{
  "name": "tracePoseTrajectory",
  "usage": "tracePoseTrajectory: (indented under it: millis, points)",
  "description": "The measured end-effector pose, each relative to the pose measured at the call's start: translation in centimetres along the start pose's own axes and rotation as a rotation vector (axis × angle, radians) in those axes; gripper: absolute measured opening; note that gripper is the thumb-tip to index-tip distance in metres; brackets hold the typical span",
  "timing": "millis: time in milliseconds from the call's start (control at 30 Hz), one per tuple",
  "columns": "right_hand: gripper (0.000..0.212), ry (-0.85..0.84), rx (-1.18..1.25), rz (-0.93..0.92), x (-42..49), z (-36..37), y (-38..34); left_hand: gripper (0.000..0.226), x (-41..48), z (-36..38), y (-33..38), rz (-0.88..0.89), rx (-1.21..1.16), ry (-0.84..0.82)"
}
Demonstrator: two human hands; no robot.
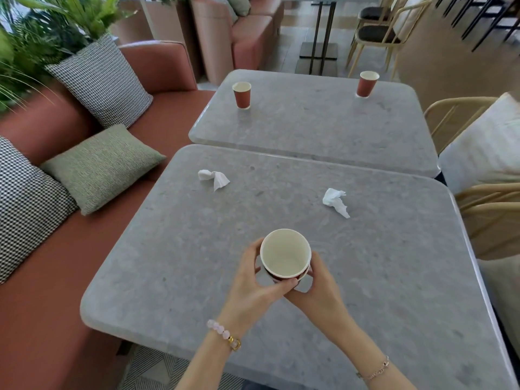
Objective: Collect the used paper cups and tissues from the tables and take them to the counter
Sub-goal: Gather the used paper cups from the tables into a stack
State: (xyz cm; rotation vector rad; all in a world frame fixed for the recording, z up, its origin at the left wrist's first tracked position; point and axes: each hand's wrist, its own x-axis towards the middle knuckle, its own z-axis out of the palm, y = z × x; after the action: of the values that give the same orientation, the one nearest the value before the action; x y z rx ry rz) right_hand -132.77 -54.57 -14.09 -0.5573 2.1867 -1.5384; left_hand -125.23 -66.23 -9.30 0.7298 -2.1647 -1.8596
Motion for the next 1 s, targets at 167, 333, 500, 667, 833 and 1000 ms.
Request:
tracePoseTrajectory:
  millis: [167,333,500,667,833,1000]
  points:
    - [0.060,0.011,-0.011,-0.015,-0.4,-0.9,0.3,0.074,-0.5,0.3,0.1,0.043,0.070,-0.037]
    - [0.061,0.022,0.017,0.000,-0.8,-1.9,0.3,0.079,-0.7,0.2,0.2,0.095,0.157,-0.050]
    - [0.060,0.076,0.022,0.010,-1.0,-3.3,0.4,0.069,-0.6,-0.2,0.6,0.260,0.343,0.026]
    - [0.056,0.156,0.017,0.010,-1.4,-5.2,0.6,0.060,-0.4,-0.1,2.1,0.457,0.762,0.131]
    - [0.058,0.248,0.041,-0.003,-2.3,-7.8,0.8,0.057,-0.4,1.2,3.1,0.532,0.900,0.152]
    - [0.060,0.342,0.043,0.019,-4.0,-10.8,1.0,0.053,-0.1,3.2,4.3,0.618,0.983,0.111]
